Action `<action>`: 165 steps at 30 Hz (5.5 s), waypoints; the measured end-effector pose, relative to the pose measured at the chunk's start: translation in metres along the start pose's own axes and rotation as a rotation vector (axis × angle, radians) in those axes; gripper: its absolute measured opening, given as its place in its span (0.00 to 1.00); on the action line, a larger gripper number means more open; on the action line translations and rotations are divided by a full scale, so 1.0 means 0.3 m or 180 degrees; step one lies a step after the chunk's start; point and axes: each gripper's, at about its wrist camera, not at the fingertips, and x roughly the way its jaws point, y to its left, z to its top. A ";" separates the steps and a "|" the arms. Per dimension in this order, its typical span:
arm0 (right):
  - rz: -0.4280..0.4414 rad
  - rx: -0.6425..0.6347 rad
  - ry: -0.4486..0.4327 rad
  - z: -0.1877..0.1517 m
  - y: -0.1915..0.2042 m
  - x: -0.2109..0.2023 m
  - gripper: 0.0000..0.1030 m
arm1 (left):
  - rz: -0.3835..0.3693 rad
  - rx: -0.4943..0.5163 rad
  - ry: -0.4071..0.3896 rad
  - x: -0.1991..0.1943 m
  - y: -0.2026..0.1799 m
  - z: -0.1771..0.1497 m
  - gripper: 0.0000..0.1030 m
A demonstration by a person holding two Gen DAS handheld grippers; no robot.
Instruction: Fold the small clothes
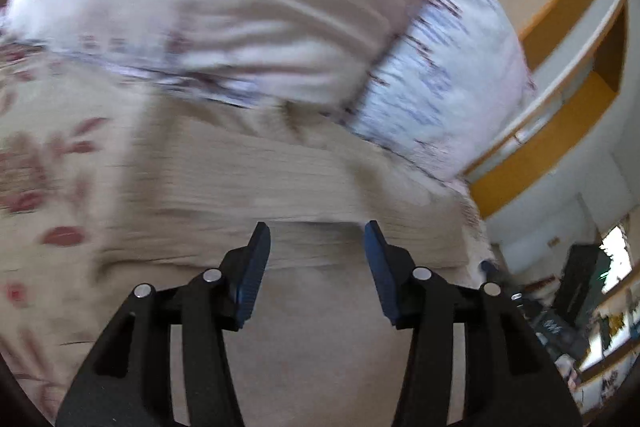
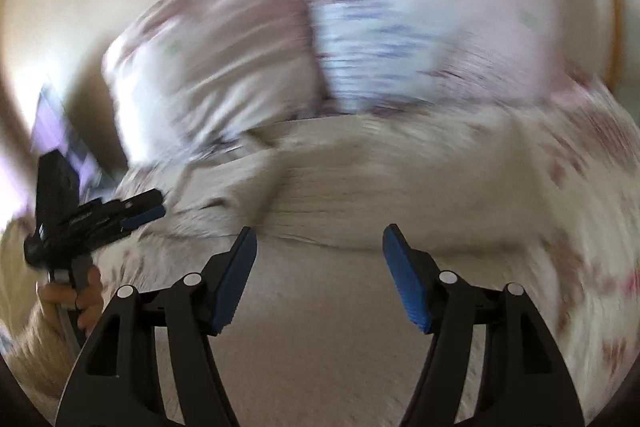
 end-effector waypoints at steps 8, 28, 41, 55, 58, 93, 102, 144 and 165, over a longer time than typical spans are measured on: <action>0.0294 -0.1512 0.0165 0.076 0.397 0.253 0.48 | 0.0566 -0.0252 0.0069 -0.024 0.188 -0.013 0.27; 0.0133 -0.1740 0.0615 0.048 0.557 0.601 0.06 | 0.0641 -0.0255 0.0104 -0.060 0.232 -0.048 0.14; 0.0013 0.0906 -0.0373 0.090 -0.083 0.133 0.07 | 0.0535 -0.0389 0.0102 -0.078 0.245 -0.051 0.15; 0.0012 0.2232 0.0268 -0.028 -0.480 0.165 0.39 | 0.0488 -0.0389 0.0142 -0.079 0.231 -0.051 0.23; 0.0001 0.2169 0.0239 -0.029 -0.471 0.201 0.28 | 0.0488 -0.0388 0.0144 -0.079 0.230 -0.050 0.23; -0.0126 0.1558 0.0178 -0.189 -0.454 -0.175 0.44 | 0.0111 -0.0077 0.0110 -0.325 0.192 -0.207 0.64; -0.0122 0.1765 0.0310 -0.350 -0.496 -0.290 0.45 | -0.0042 -0.0202 0.0253 -0.396 0.215 -0.318 0.64; 0.0255 0.0839 -0.0327 -0.426 -0.222 -0.511 0.07 | -0.0742 -0.0179 0.0308 -0.472 0.117 -0.479 0.06; -0.0897 -0.0158 -0.1234 -0.090 -0.140 -0.405 0.07 | 0.0258 0.0571 -0.0551 -0.374 -0.038 0.031 0.06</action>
